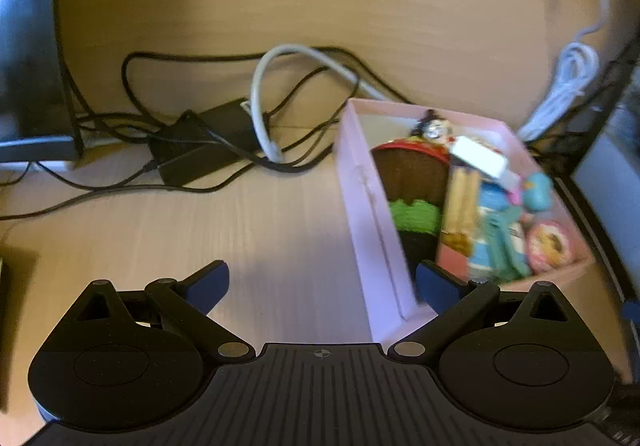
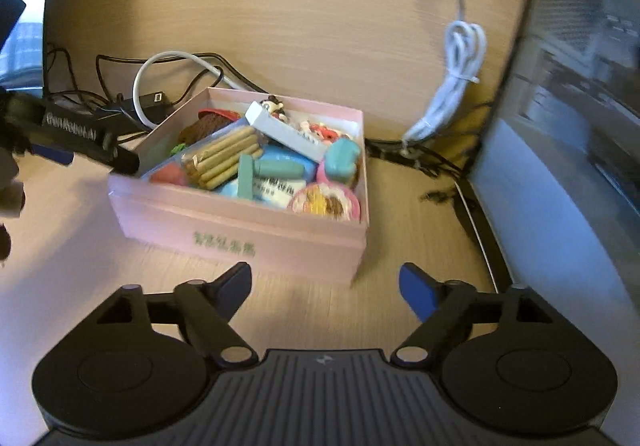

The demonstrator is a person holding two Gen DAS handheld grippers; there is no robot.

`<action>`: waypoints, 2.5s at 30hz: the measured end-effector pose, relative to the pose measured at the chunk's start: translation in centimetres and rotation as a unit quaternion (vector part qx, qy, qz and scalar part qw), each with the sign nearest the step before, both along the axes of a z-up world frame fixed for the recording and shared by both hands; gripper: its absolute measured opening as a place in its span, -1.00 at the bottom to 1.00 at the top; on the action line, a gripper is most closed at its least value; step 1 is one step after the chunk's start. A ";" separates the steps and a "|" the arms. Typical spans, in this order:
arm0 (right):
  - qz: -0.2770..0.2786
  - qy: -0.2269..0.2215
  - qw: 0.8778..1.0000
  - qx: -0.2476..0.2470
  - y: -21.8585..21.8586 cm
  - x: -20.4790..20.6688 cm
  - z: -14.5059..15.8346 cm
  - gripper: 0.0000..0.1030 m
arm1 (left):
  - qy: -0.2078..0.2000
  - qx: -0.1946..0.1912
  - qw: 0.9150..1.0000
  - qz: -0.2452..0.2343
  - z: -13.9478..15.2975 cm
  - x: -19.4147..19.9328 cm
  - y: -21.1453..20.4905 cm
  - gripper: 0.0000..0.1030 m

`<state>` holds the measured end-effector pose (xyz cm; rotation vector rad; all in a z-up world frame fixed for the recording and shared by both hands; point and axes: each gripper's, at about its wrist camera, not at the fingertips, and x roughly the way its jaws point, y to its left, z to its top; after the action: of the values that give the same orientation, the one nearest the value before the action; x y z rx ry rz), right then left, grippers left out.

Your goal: Organize objects

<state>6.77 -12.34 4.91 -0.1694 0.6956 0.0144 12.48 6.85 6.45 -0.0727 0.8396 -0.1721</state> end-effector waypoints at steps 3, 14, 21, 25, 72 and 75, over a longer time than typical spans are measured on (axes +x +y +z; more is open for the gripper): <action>-0.019 0.009 1.000 -0.005 0.9 -2.7 0.0 0.69 | -0.010 -0.001 1.000 -0.018 1.1 -1.8 0.0 0.98; -0.070 0.058 0.996 0.013 0.2 -9.8 -1.2 1.00 | -0.018 -0.019 1.000 -0.001 -1.2 -15.3 -3.3 0.99; -0.039 0.038 0.998 0.012 -1.2 -10.0 -3.6 1.00 | -0.029 0.013 0.999 0.027 -5.4 -17.5 -6.5 0.99; -0.029 0.025 0.999 0.011 -1.2 -9.0 -4.2 1.00 | -0.048 0.036 0.997 0.042 -5.9 -17.0 -7.7 0.99; -0.022 0.002 0.997 0.078 -2.6 -3.4 -5.2 1.00 | -0.076 0.067 0.993 0.058 -6.9 -13.7 -9.3 0.98; -0.022 0.002 0.997 0.078 -2.6 -3.4 -5.2 1.00 | -0.076 0.066 0.993 0.058 -6.9 -13.7 -9.3 0.98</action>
<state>3.38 -14.95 -0.29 -0.0036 0.6982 0.0269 -1.18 -2.43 -0.44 0.0161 0.6918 -0.0123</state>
